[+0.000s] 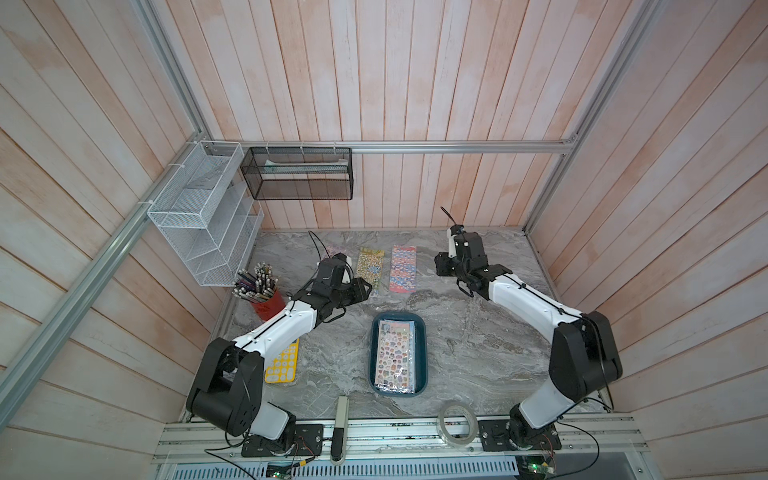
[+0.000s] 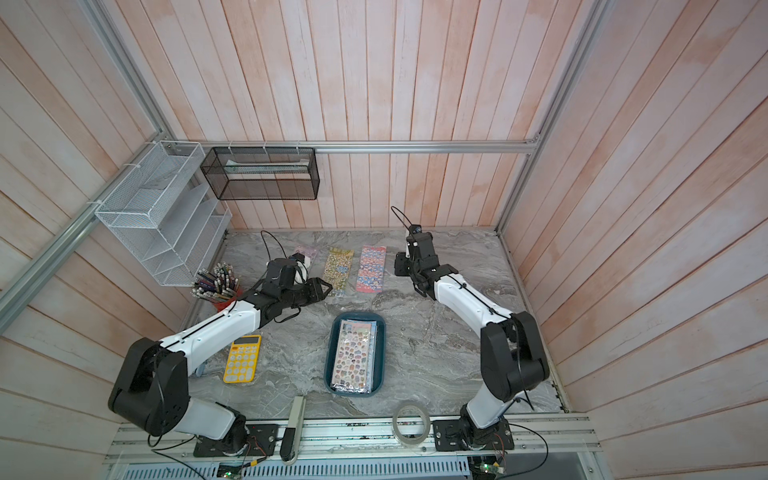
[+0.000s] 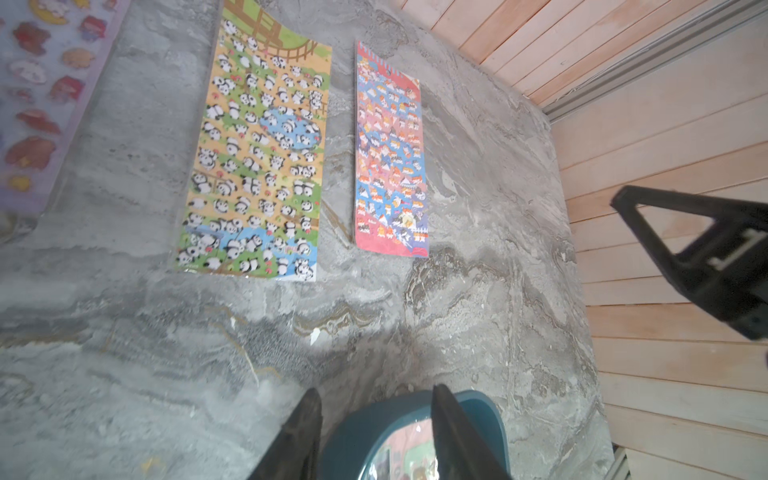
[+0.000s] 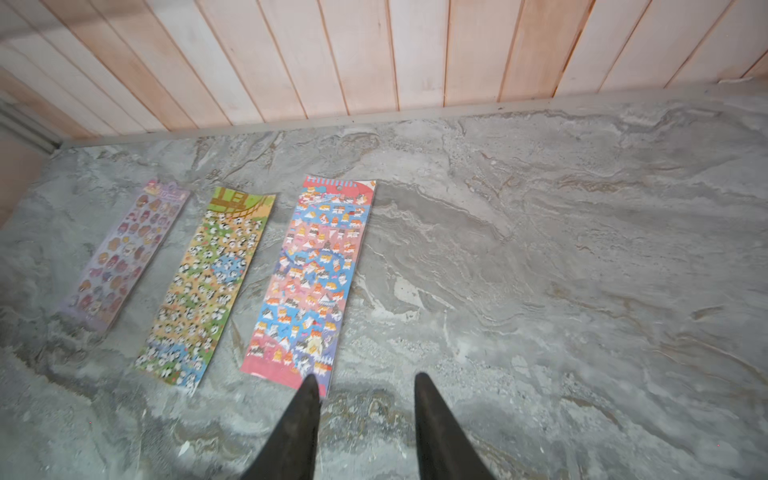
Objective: Take the stickers out of the storage box
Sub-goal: Place the sticker at the center of the board.
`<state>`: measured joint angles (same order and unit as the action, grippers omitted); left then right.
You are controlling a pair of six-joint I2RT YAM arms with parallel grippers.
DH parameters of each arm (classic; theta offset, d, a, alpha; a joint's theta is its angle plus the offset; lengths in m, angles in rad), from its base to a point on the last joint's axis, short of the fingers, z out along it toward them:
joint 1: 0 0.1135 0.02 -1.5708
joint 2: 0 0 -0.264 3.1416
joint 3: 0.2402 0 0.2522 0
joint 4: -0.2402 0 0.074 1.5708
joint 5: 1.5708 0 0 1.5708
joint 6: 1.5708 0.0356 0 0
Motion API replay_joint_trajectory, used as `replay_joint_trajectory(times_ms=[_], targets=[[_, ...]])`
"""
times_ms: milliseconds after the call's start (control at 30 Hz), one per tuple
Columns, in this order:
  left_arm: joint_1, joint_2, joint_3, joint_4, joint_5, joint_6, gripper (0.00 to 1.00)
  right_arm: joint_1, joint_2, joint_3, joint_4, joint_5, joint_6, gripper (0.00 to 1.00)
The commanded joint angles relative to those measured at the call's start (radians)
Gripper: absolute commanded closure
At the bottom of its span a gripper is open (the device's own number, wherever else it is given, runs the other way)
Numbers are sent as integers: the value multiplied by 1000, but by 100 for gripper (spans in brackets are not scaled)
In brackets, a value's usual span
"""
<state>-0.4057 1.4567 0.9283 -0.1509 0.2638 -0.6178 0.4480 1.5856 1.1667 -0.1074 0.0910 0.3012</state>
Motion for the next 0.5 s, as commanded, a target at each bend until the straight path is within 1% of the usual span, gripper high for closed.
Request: replay_joint_trajectory(times_ms=[0, 67, 233, 333, 467], targets=[[1, -72, -36, -1, -34, -3, 51, 63, -89, -94, 24, 85, -63, 62], [-1, -110, -58, -1, -11, 9, 51, 89, -162, -156, 28, 89, -69, 62], [-46, -199, -101, -62, -96, 20, 51, 149, -317, -276, 2, 94, -60, 62], [-87, -230, -136, -76, -114, 13, 51, 207, -368, -315, -28, 121, -44, 62], [-164, -249, -177, -101, -160, -3, 50, 332, -390, -351, -71, 205, -15, 62]])
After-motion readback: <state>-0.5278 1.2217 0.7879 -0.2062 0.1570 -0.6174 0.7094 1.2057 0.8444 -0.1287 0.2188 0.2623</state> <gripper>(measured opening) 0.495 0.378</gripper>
